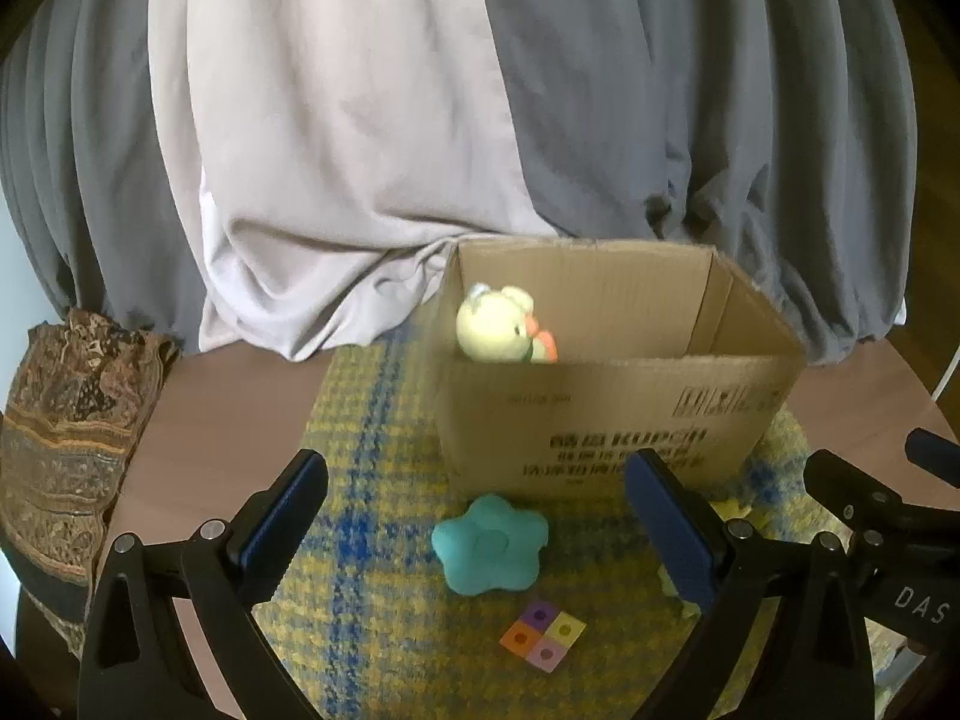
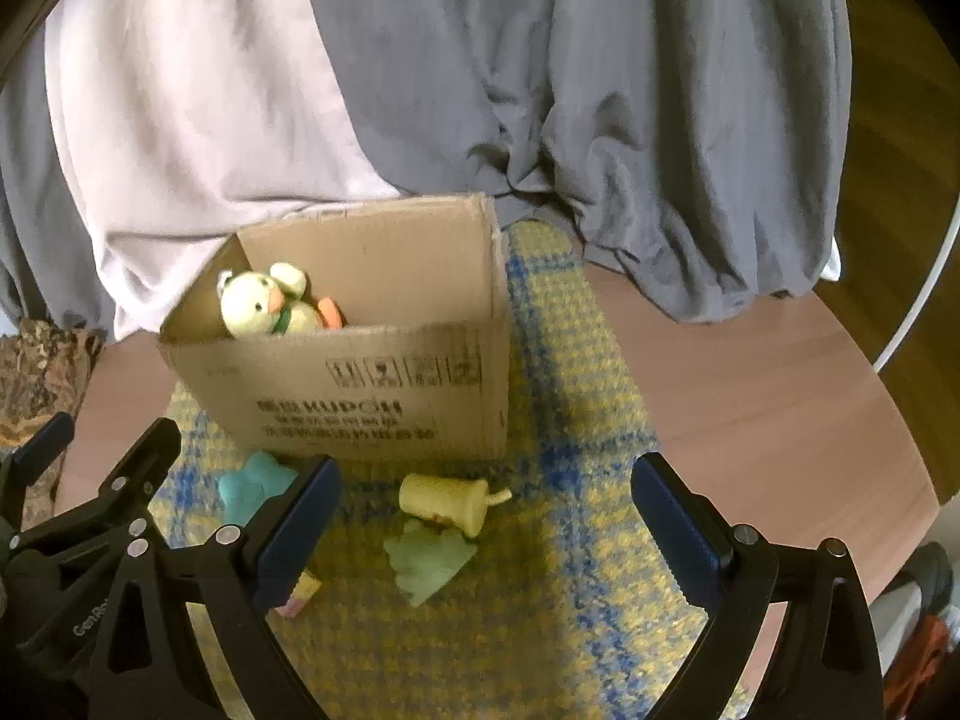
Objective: Organize objects
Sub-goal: 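Withdraw both grippers from the box toward the remaining toys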
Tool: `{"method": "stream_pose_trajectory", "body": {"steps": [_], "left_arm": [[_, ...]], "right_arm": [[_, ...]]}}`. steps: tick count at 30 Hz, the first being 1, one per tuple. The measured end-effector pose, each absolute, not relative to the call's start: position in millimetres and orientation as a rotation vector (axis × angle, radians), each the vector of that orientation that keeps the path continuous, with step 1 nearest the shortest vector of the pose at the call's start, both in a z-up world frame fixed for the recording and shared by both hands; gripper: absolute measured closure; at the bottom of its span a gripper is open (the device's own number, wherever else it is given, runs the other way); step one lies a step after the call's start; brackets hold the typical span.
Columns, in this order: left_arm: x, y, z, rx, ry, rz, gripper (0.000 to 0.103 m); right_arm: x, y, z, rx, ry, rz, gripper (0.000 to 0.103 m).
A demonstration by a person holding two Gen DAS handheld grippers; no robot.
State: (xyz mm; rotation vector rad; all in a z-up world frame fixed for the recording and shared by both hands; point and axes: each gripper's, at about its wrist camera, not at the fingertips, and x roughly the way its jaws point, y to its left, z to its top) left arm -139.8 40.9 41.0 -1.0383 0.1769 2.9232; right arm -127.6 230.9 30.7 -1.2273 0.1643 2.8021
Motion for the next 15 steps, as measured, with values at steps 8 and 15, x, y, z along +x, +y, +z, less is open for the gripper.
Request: {"method": "stream_pose_trajectory", "body": {"steps": [8,15], "left_arm": [[-134,29,14,-1.107,0.166,2.909,0.002],[-127,25,-16,-1.165,0.18,2.873,0.002]], "right_arm": [[-123,222,9,-1.28,0.154,2.791,0.006],[-120,217,-15,-1.343,0.124,2.78,0.006]]}}
